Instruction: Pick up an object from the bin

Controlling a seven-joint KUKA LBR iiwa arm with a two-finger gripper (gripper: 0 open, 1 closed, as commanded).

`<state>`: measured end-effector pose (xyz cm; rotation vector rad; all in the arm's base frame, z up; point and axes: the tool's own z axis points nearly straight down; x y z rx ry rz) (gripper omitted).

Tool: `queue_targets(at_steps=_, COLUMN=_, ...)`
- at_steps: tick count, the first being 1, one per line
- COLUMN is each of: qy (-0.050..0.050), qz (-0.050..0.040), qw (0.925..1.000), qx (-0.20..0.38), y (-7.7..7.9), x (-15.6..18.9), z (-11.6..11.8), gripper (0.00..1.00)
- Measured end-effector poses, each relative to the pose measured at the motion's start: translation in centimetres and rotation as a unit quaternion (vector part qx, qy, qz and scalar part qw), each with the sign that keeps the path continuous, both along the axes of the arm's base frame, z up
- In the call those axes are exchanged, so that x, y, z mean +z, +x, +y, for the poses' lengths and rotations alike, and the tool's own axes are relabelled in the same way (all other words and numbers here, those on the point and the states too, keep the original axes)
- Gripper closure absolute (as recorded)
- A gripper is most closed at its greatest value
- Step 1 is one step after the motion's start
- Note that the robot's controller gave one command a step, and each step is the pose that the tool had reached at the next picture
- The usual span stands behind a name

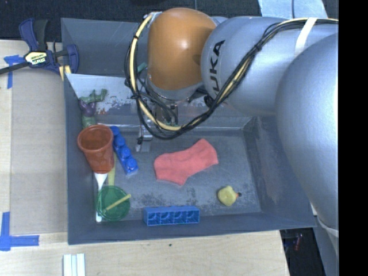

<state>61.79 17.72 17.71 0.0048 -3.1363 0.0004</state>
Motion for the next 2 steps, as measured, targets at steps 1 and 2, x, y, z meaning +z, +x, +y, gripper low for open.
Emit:
queue_targets(at_steps=1, qy=0.001, qz=-0.0041, qw=1.0, qx=-0.001, y=0.2, x=0.5, z=-0.1, gripper=0.0)
queue_targets(at_steps=2, qy=0.001, qz=-0.0057, qw=0.9997, qx=0.023, y=-0.3, x=-7.8, z=-5.5, gripper=0.0)
